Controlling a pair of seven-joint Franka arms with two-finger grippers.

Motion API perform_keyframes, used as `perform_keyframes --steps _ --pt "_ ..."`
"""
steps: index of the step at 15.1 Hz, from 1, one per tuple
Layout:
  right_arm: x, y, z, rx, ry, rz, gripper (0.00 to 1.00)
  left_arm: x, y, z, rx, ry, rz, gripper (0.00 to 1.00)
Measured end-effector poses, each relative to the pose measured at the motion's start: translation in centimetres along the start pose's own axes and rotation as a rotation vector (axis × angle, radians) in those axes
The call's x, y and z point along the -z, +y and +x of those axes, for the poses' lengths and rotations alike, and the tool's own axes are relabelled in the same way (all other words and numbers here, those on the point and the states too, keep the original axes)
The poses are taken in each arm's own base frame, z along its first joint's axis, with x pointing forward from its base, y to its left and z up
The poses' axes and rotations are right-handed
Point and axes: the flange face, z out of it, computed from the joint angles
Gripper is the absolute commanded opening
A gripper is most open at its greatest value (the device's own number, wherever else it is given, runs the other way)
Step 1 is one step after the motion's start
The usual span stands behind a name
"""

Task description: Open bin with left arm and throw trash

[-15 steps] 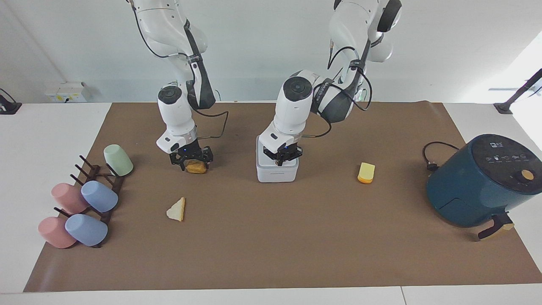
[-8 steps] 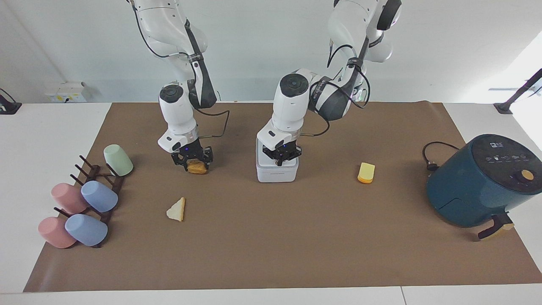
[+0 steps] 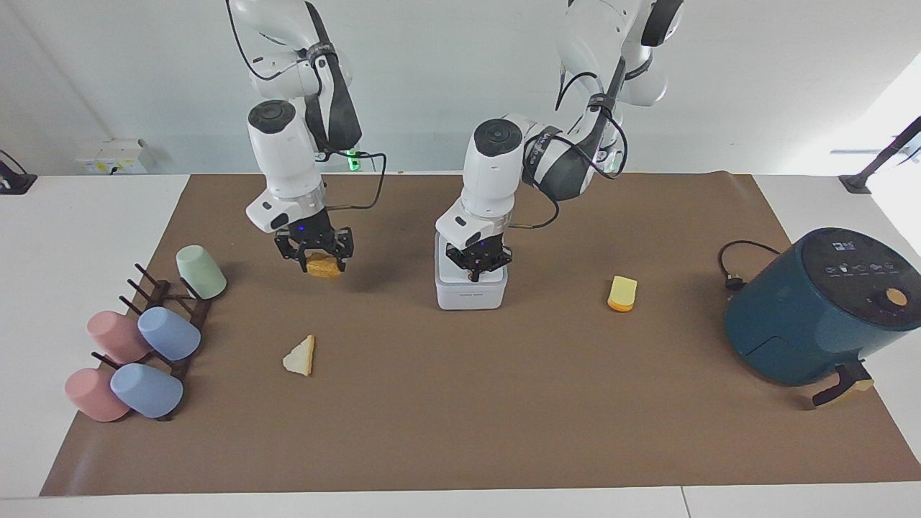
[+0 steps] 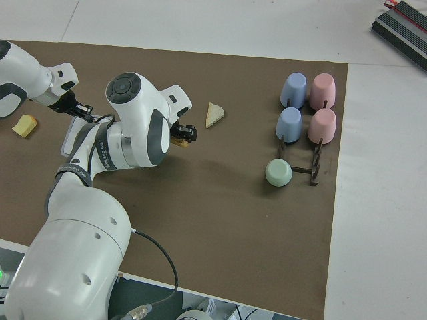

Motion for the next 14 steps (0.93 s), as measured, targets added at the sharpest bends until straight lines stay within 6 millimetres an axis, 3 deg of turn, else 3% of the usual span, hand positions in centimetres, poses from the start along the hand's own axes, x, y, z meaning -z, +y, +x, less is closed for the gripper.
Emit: perform_keyframes --steps 5,8,12,14 --pt "6.3 0.5 -0.3 -0.044 -0.023 0.036 0.00 0.4 -0.2 0.0 0.005 0.003 -0.003 0.00" --pt "10.0 0.3 0.5 -0.044 -0.020 0.043 0.00 2.1 -1.1 -0.2 0.024 -0.007 -0.004 0.00" --pt "10.7 -0.2 0.5 -0.070 -0.043 0.068 0.00 5.7 -2.8 -0.7 0.049 -0.013 -0.005 0.00" --pt "10.4 -1.9 0.4 -0.129 -0.050 0.109 0.00 7.2 -4.4 -0.7 0.052 -0.020 -0.001 0.00"
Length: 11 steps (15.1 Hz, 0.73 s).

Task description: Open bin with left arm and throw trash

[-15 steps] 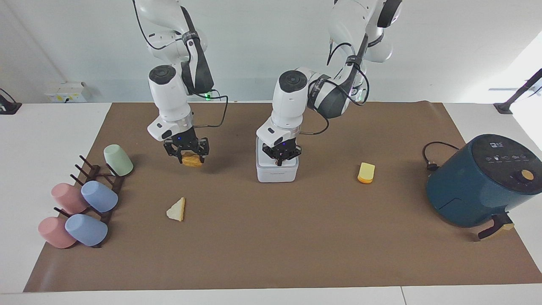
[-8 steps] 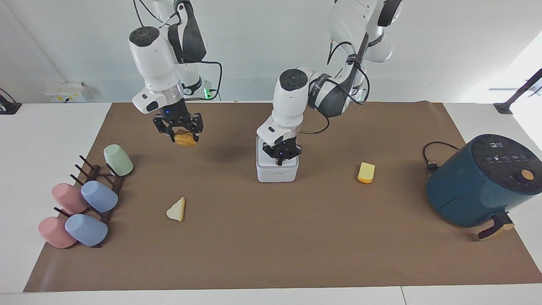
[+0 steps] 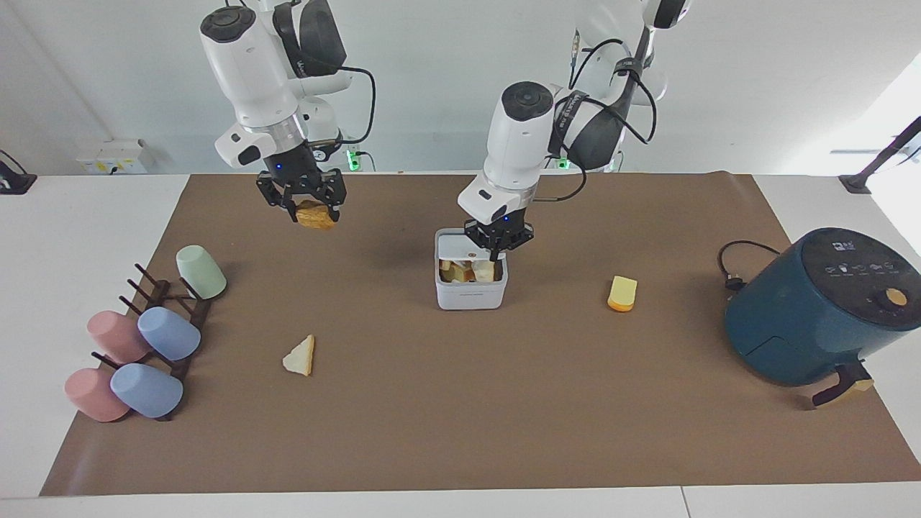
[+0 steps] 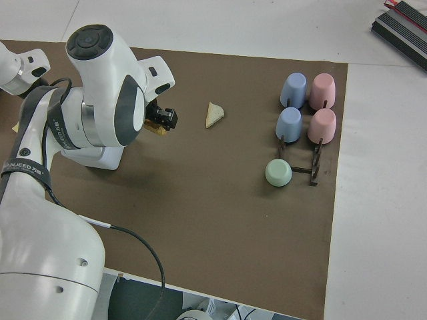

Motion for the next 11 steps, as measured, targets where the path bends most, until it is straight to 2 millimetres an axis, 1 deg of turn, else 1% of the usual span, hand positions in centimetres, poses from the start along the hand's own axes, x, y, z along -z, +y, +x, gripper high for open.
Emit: perform_keyframes --steps 1,3,4,5,6,7,8,10,11 --pt "-0.5 -1.5 -0.2 -0.019 0.005 0.011 0.00 0.9 -1.0 0.1 -0.003 -0.006 -0.004 0.00" --pt "-2.1 -5.2 -0.7 -0.038 0.021 0.030 0.00 3.0 -3.6 0.4 -0.018 -0.014 -0.006 0.00" --pt "-3.1 -7.1 -0.8 -0.047 0.025 0.039 0.00 4.1 -5.3 0.6 -0.037 -0.019 -0.003 0.16" --pt "-4.0 -8.9 -0.7 -0.061 0.023 0.046 0.00 5.1 -7.5 0.9 -0.059 -0.030 -0.003 0.62" --pt "-4.8 -10.6 -0.4 -0.074 0.019 0.051 0.00 5.9 -9.9 1.2 -0.075 -0.041 -0.011 0.77" --pt "-5.5 -12.1 0.0 -0.083 0.012 0.053 0.00 6.5 -12.3 1.7 -0.085 -0.049 -0.019 0.80" --pt "-6.3 -13.4 0.2 -0.087 0.006 0.055 0.00 6.7 -14.5 2.1 -0.095 -0.053 -0.023 0.88" --pt "-8.0 -16.1 0.2 -0.101 0.009 0.068 0.00 6.3 -18.3 2.6 -0.114 -0.066 -0.023 0.91" --pt "-9.2 -17.7 -0.3 -0.107 0.013 0.077 0.00 5.7 -20.3 2.8 -0.127 -0.077 -0.022 0.95"
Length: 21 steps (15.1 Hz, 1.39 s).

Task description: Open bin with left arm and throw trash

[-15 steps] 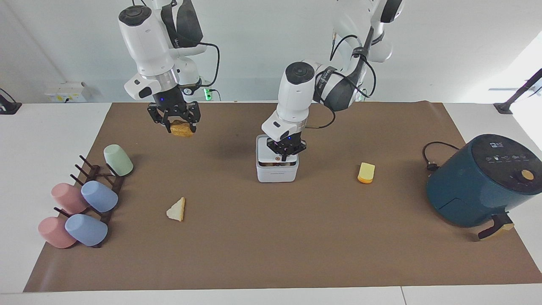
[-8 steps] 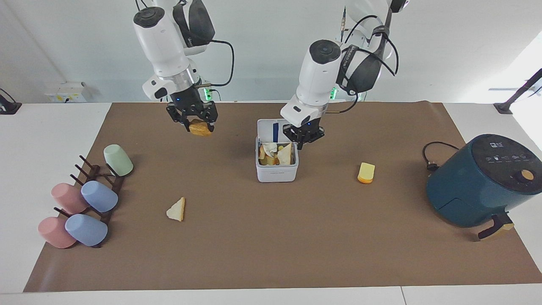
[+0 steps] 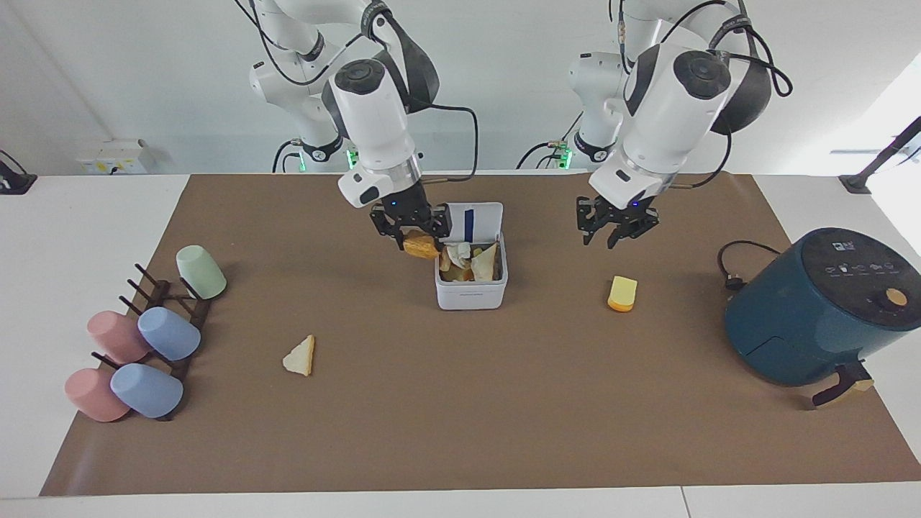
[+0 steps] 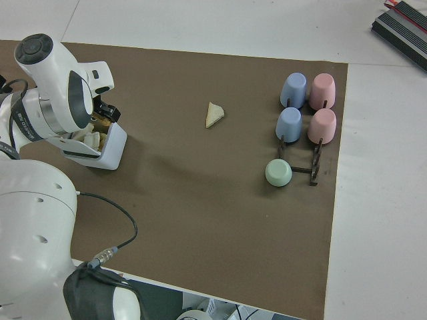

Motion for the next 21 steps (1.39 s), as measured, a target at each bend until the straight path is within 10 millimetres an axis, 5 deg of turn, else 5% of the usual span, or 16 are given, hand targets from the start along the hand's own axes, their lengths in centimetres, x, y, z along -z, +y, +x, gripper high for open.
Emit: perform_keyframes --steps 3,6,14,15,16,17,21 --pt "-3.2 -3.1 -2.2 0.024 0.002 0.007 0.00 -2.8 -5.7 -0.1 -0.032 -0.009 -0.003 1.00" --pt "-5.3 -4.6 -3.5 0.053 0.001 0.007 0.00 -7.0 -9.2 -0.3 -0.034 0.025 0.002 1.00" --pt "-5.7 -4.3 -3.1 0.098 0.032 -0.027 0.00 -18.1 -10.5 -1.3 -0.061 0.059 0.017 1.00" --pt "-5.7 -4.3 -3.2 0.101 0.031 -0.029 0.32 -18.9 -10.4 -1.4 -0.074 0.048 0.027 1.00" --pt "-5.8 -4.3 -3.2 0.102 0.030 -0.030 0.86 -19.4 -10.4 -1.5 -0.084 0.037 0.036 1.00" --pt "-5.9 -4.3 -3.3 0.103 0.028 -0.031 1.00 -19.7 -10.4 -1.5 -0.089 0.034 0.040 1.00" --pt "-6.0 -4.2 -3.3 0.103 0.027 -0.033 1.00 -20.5 -10.4 -1.8 -0.095 0.038 0.046 1.00"
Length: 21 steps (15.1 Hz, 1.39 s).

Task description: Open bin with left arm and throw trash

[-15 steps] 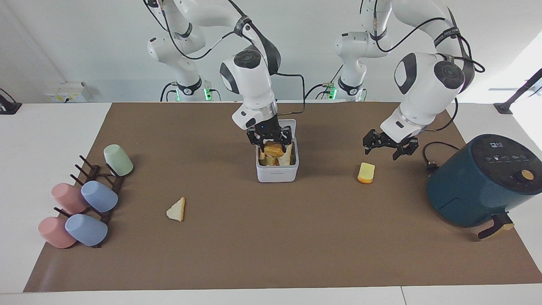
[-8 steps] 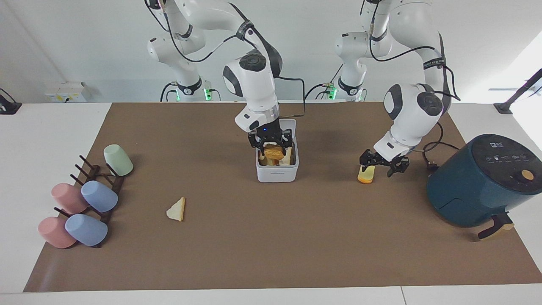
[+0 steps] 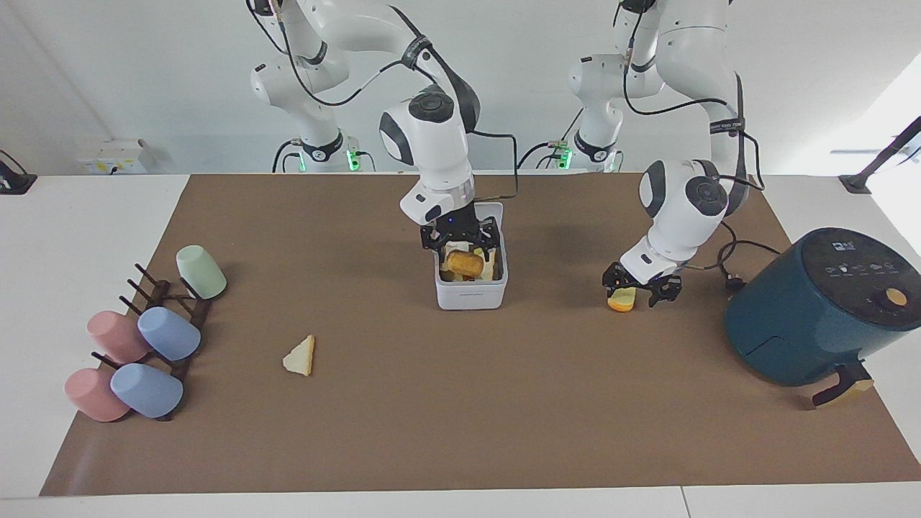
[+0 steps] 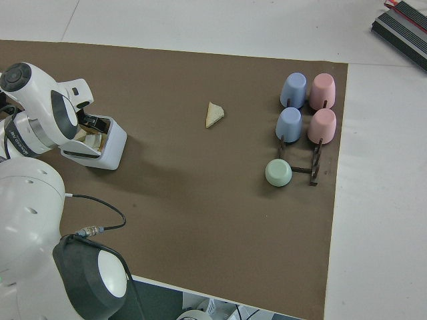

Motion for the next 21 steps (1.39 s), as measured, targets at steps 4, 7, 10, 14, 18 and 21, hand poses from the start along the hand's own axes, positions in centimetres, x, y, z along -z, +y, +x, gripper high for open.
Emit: perform_keyframes --steps 4,7,10,14,18,21 --pt "0.2 0.2 -0.2 0.000 -0.016 -0.015 1.00 -0.8 0.1 -0.4 0.000 0.004 0.002 0.70" --pt "1.8 0.9 0.3 -0.013 -0.015 -0.021 1.00 -1.2 0.1 -0.6 -0.001 0.007 0.002 0.29" --pt "4.2 4.4 2.8 0.002 -0.007 -0.036 1.00 -1.1 0.3 -0.6 -0.004 0.010 0.002 0.00" --pt "8.6 12.3 6.8 0.107 -0.022 -0.075 1.00 -0.2 0.2 0.0 -0.001 0.026 0.005 0.00" --pt "12.9 20.7 9.6 0.157 -0.024 -0.099 1.00 7.7 1.7 4.1 0.084 0.003 -0.024 0.00" --pt "14.8 25.9 10.8 0.136 -0.034 -0.114 1.00 15.0 8.1 7.7 0.206 0.017 -0.082 0.00"
